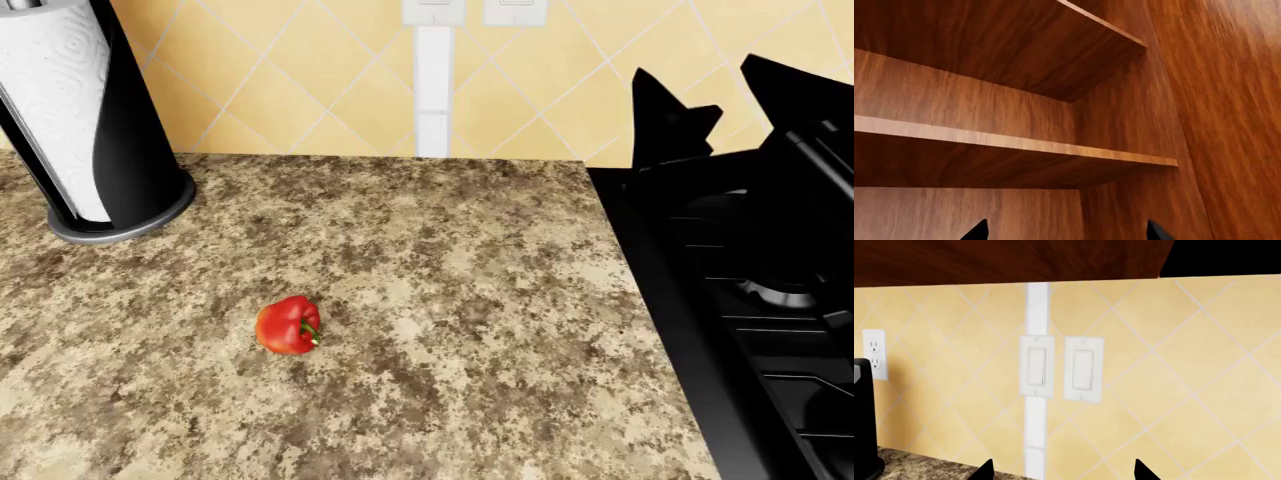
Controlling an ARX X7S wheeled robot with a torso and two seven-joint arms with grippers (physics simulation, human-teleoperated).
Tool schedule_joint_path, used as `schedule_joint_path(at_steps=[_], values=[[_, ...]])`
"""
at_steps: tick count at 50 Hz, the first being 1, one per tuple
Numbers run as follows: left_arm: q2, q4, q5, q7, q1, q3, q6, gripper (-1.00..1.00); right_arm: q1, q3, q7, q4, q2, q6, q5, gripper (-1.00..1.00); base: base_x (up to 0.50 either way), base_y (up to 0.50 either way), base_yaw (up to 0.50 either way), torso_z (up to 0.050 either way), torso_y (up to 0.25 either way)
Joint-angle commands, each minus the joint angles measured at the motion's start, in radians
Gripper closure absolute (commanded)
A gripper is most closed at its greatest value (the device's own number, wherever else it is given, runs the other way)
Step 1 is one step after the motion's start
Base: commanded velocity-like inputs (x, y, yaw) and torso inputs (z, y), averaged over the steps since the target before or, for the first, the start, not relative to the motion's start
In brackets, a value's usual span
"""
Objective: Pick the pickle, bell pepper from the counter and place them in the cabinet. Then close the cabinet.
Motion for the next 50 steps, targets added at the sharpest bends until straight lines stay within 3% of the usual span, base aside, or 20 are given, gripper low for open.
schedule_joint_path(at_steps=[1,6,15,20,30,39,50], values=[[-0.059,0.069,-0.450,-0.159,0.000,0.001,-0.078,-1.00,0.007,-0.006,0.005,0.003,0.002,-0.007,0.006,-1.00,0.00,0.00,0.00,0.000,0.000],[-0.069,0.085,-0.592,-0.189,0.000,0.016,-0.167,-1.00,0.007,-0.006,0.005,0.004,0.005,-0.010,0.007,-1.00,0.00,0.00,0.00,0.000,0.000],[-0.043,0.138,-0.551,-0.057,0.000,0.015,-0.430,-1.00,0.008,-0.007,0.008,0.005,0.010,-0.015,0.009,-1.00,0.00,0.00,0.00,0.000,0.000],[-0.106,0.143,-0.696,-0.055,0.000,0.216,-0.436,-1.00,0.014,-0.007,0.018,0.005,0.013,-0.014,0.021,-1.00,0.00,0.00,0.00,0.000,0.000],[-0.161,0.054,-1.011,-0.283,0.000,0.436,-0.437,-1.00,0.020,-0.004,0.028,0.006,0.021,-0.017,0.030,-1.00,0.00,0.00,0.00,0.000,0.000],[-0.190,0.069,-1.175,-0.309,0.001,0.532,-0.435,-1.00,0.007,-0.003,0.022,0.004,0.025,-0.028,0.023,-1.00,0.00,0.00,0.00,0.000,0.000],[-0.251,0.205,-1.313,-0.261,0.054,0.633,-0.426,-1.00,0.006,-0.009,0.024,0.005,0.026,-0.035,0.023,-1.00,0.00,0.00,0.00,0.000,0.000]])
